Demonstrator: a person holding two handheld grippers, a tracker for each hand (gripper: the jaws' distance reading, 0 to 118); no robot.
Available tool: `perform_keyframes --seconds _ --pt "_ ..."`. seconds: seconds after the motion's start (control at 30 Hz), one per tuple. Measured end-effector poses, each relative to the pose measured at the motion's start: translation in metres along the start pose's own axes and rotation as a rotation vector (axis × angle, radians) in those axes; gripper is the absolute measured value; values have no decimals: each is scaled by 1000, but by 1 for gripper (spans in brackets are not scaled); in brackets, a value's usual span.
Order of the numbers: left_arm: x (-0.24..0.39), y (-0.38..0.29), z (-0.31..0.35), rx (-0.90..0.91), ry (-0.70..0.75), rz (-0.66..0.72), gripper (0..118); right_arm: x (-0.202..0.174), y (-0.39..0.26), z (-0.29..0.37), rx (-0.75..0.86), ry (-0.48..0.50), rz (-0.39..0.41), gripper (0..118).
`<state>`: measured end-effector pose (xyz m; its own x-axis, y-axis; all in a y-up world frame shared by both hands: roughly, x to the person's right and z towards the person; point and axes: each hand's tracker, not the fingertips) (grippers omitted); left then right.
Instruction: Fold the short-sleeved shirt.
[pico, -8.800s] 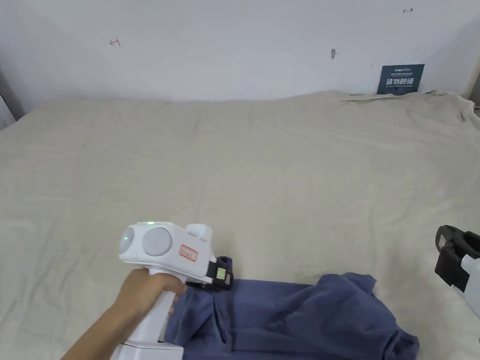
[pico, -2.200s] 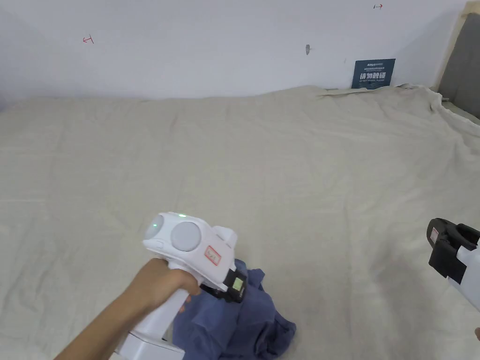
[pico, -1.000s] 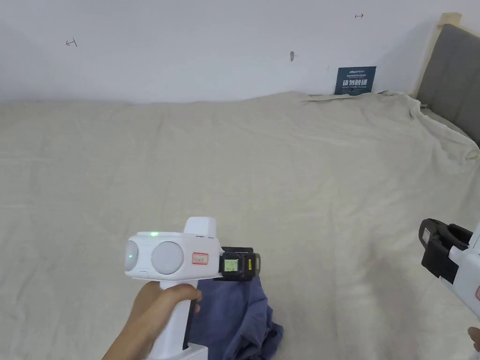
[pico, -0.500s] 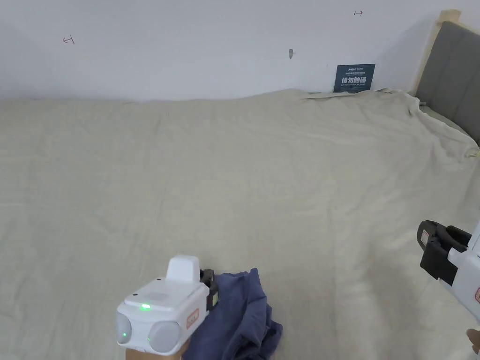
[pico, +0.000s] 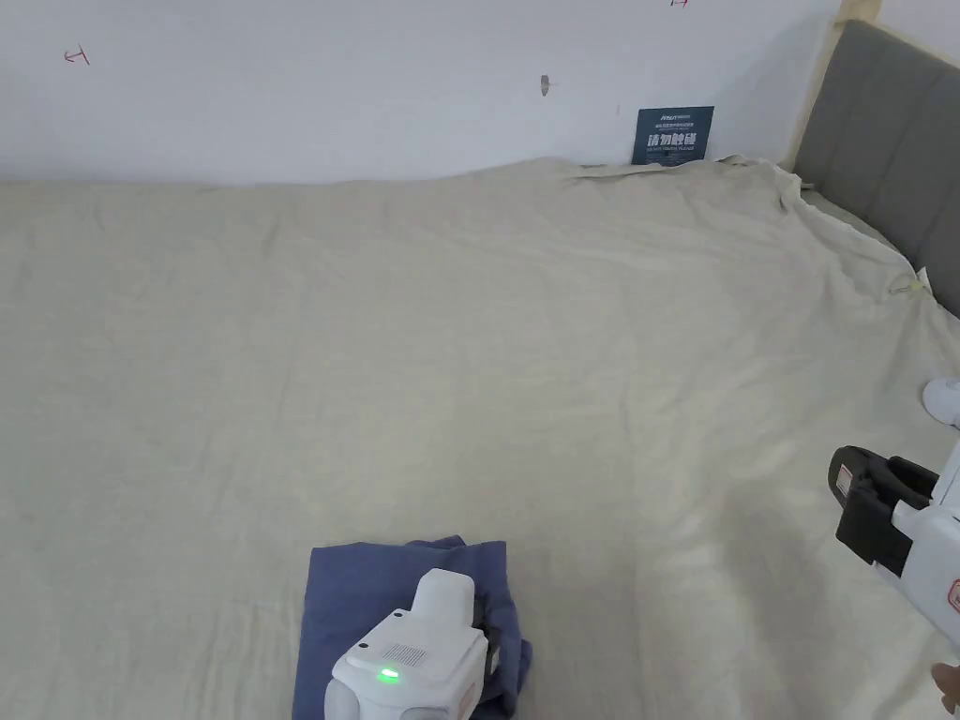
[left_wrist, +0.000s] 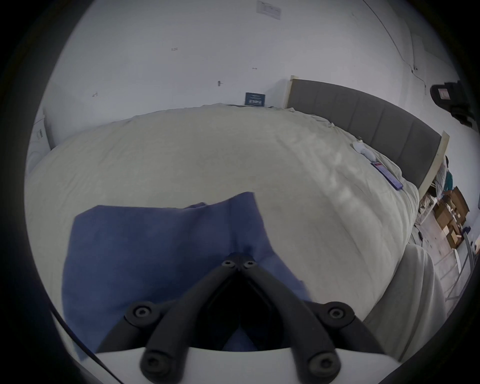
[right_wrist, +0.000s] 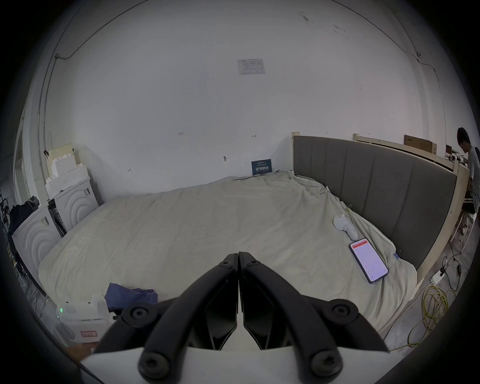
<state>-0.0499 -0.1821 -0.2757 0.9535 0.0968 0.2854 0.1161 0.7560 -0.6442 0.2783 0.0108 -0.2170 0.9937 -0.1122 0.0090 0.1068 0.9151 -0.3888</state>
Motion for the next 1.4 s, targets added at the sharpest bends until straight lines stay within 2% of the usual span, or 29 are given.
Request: perform_keyframes --seconds 0.3,0.67,0.83,0.97,1.23,1.4 --pt "16 -3 -19 -7 -14 -6 0 10 1 1 -6 -24 -3 0" --pt "34 -9 -7 47 -53 -18 0 7 2 1 0 -24 -3 0" --pt "30 16 20 171 -84 26 0 3 5 4 9 -19 4 0" --pt "16 50 55 294 -80 10 0 -5 10 4 32 -5 5 0" --pt "-36 102 112 474 34 -4 0 -40 29 7 103 29 27 0" --pt "-75 118 140 548 159 -20 0 -58 36 4 151 50 34 0"
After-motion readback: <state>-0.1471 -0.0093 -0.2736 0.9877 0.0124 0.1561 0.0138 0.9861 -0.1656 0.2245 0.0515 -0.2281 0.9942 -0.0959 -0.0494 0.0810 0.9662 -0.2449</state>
